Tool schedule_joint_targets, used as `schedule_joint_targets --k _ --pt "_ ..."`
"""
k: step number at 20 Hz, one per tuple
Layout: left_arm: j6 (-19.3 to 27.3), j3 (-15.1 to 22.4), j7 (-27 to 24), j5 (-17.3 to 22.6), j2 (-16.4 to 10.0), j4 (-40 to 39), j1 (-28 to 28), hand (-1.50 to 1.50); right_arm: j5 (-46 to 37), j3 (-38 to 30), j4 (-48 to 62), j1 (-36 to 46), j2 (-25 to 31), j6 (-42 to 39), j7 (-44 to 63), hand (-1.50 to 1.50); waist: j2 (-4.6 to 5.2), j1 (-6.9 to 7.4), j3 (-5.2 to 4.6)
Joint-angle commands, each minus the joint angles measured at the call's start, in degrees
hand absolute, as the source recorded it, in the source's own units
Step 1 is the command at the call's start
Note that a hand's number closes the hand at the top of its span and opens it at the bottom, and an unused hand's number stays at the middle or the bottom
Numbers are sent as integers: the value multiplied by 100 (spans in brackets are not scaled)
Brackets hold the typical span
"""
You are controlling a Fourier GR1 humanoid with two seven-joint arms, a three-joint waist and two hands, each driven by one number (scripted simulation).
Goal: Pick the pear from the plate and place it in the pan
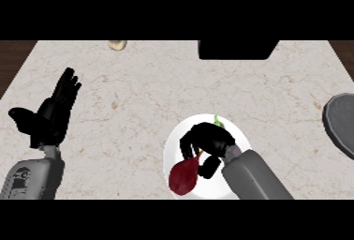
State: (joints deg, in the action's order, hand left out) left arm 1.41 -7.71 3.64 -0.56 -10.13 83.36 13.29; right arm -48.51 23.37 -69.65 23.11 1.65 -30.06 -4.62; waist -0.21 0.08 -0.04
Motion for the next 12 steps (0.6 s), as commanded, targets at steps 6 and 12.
schedule_joint_targets --k 6,12 --pt "181 14 199 -85 84 185 -133 0 -632 -831 -638 -730 52 935 2025 150 -60 -269 -5" --pt "173 -54 89 -69 57 199 -318 0 -1839 -799 -2164 -1055 -17 2187 3575 150 -123 -356 -11"
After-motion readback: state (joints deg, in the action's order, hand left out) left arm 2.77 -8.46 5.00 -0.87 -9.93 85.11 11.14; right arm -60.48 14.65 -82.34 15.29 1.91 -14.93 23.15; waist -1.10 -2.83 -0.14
